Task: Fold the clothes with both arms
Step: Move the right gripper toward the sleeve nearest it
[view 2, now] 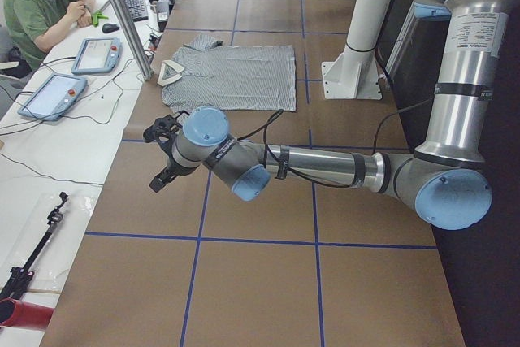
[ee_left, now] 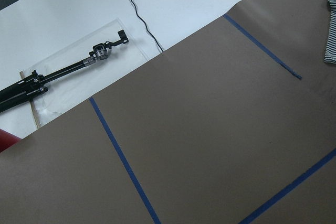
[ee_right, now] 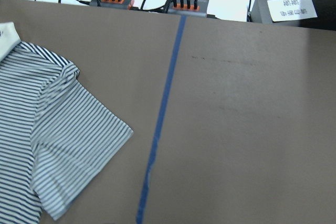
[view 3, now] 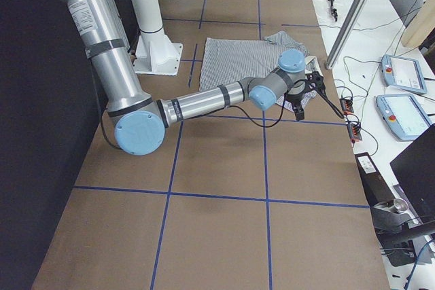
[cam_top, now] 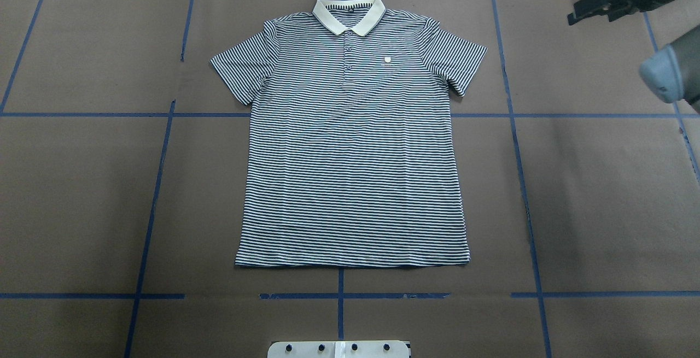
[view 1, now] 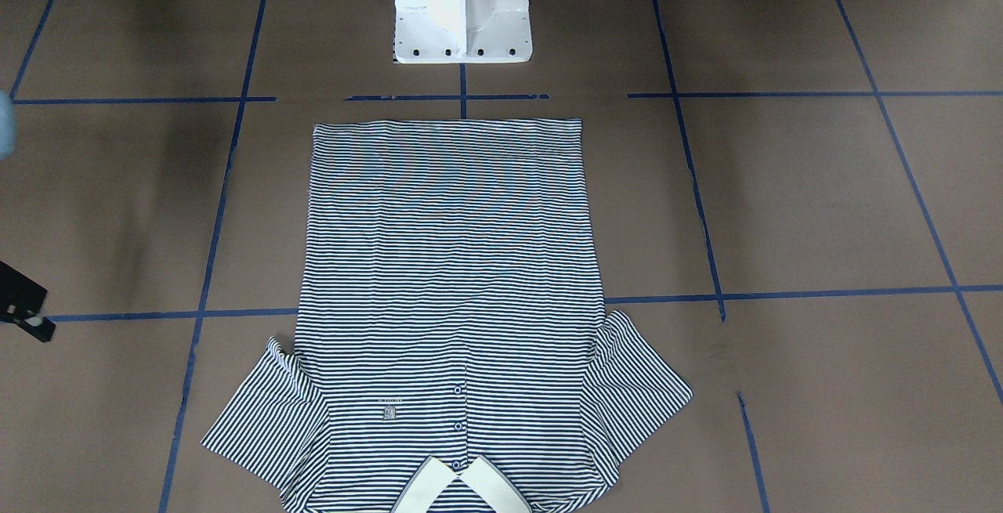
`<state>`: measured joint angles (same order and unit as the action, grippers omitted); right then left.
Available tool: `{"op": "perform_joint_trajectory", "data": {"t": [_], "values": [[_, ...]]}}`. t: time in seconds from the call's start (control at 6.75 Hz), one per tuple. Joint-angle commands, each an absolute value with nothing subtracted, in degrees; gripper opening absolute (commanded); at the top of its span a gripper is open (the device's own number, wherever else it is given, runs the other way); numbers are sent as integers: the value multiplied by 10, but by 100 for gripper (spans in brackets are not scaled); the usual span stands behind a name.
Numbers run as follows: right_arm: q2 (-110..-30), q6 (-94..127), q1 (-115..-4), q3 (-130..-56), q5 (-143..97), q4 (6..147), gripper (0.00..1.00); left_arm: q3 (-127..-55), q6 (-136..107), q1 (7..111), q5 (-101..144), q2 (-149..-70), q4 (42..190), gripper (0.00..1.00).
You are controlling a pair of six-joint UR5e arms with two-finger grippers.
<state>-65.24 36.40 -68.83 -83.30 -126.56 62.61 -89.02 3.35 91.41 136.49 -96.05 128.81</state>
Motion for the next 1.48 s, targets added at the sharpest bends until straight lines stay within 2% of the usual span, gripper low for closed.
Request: {"op": "perform_joint_trajectory", "data": {"t": [0.0, 0.15, 0.44, 0.89, 1.18, 1.33], "values": [[-568, 464, -639, -715, -1212, 553, 86, -891, 28, 912, 1365, -962, 1292, 100], [-542, 490, -607, -667, -1160, 531, 76, -891, 28, 910, 1365, -962, 1296, 100], [-524, 498, -571, -625, -1117, 529, 63, -890, 28, 909, 1365, -962, 1297, 100], [-496, 504, -541, -568, -1073, 528, 60, -891, 28, 906, 1365, -962, 1297, 100], [-493, 504, -539, -524, -1065, 472, 58, -892, 28, 906, 1365, -962, 1297, 100], [-493, 515, -539, -522, -1065, 469, 57, -891, 28, 906, 1365, -962, 1297, 100]]}}
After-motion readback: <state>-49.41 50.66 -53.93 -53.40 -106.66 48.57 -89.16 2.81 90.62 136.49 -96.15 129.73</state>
